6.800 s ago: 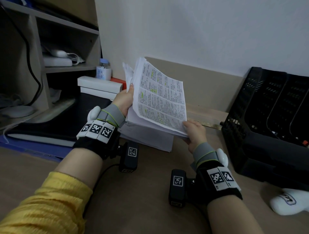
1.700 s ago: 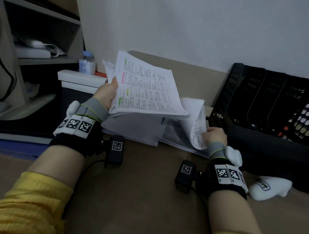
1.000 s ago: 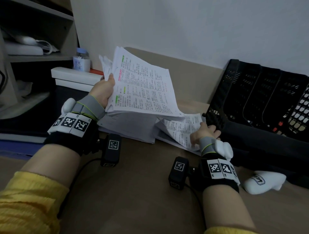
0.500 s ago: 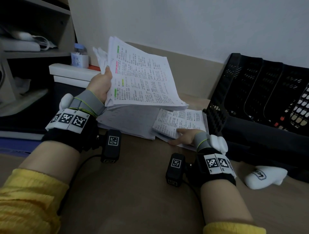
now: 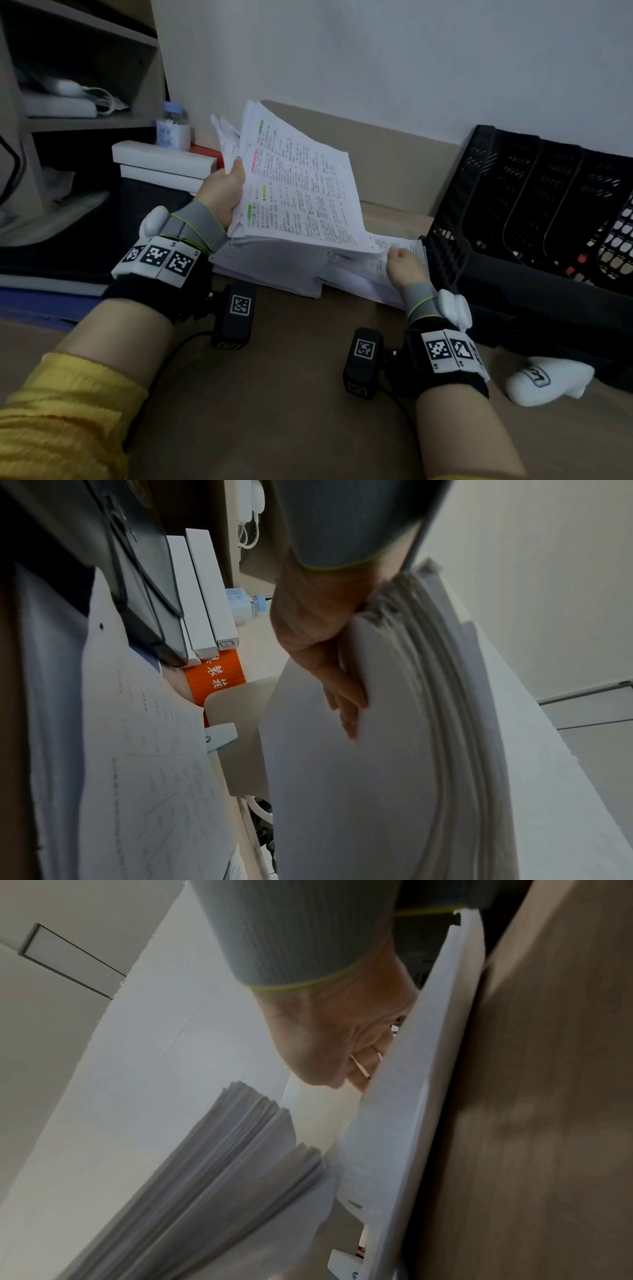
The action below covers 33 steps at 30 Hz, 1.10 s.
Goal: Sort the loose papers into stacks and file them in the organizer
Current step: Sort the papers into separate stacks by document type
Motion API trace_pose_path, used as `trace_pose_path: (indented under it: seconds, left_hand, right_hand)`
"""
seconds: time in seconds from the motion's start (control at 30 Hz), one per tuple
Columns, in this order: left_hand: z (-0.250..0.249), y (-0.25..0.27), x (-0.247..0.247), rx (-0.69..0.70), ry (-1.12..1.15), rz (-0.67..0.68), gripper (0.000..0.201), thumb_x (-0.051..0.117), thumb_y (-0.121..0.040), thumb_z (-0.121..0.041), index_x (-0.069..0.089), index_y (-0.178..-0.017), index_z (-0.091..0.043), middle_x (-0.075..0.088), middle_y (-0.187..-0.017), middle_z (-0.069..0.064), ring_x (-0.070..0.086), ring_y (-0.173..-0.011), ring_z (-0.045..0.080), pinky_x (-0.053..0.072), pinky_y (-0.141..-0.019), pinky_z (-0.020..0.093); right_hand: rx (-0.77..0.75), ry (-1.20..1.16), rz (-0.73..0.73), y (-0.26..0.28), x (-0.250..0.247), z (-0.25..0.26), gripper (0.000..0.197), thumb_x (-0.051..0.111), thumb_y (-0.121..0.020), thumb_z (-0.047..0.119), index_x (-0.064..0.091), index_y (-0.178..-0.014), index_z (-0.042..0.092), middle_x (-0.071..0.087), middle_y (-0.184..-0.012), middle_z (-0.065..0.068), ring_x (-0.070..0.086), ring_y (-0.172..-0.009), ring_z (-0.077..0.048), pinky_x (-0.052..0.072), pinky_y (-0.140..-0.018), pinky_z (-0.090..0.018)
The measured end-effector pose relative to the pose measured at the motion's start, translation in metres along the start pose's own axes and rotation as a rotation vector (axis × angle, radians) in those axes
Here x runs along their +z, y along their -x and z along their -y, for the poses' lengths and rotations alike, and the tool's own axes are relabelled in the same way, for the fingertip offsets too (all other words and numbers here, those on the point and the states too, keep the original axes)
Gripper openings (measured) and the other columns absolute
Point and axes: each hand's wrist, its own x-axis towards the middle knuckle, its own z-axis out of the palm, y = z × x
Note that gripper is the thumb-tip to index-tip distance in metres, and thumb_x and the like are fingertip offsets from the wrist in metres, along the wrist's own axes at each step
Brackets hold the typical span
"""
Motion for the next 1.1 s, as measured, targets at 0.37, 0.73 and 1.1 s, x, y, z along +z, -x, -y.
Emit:
trace_pose_path:
  seconds: [0.37,0.73,1.1]
  left_hand:
    - [-0.002,0.014,0.014,-0.019,0.043,0.105,0.047,0.040,-0.101,-0.043,0.053,-0.129,-0.009,0.068,-0.113,0.011,0.066,-0.101,0.029,0.053,-0.091,0.045]
    - [-0.011,0.023,0.007,-0.010,0.052,0.100,0.034,0.042,-0.099,-0.047,0.059,-0.110,-0.019,0.071,-0.108,0.007,0.068,-0.100,0.028,0.053,-0.094,0.048]
    - [-0.019,0.031,0.008,0.030,0.007,0.056,0.046,0.042,-0.099,-0.048,0.055,-0.124,-0.011,0.066,-0.117,0.003,0.064,-0.104,0.022,0.052,-0.091,0.035]
  right_hand:
    - [-0.264,-0.589,0.281,0.015,0.005,0.017,0.045,0.030,-0.104,0.037,0.048,-0.139,0.015,0.056,-0.133,0.000,0.055,-0.117,-0.015,0.046,-0.088,-0.019]
    - [-0.361,-0.784,0.077,0.020,0.003,0.023,0.009,0.057,-0.095,0.011,0.065,-0.097,0.016,0.070,-0.088,0.004,0.068,-0.072,-0.004,0.054,-0.068,-0.024]
    - [-0.204,-0.832,-0.232,0.007,-0.008,0.019,0.028,0.053,-0.093,0.004,0.046,-0.068,0.015,0.038,-0.040,0.013,0.034,-0.044,-0.009,0.031,-0.051,-0.024]
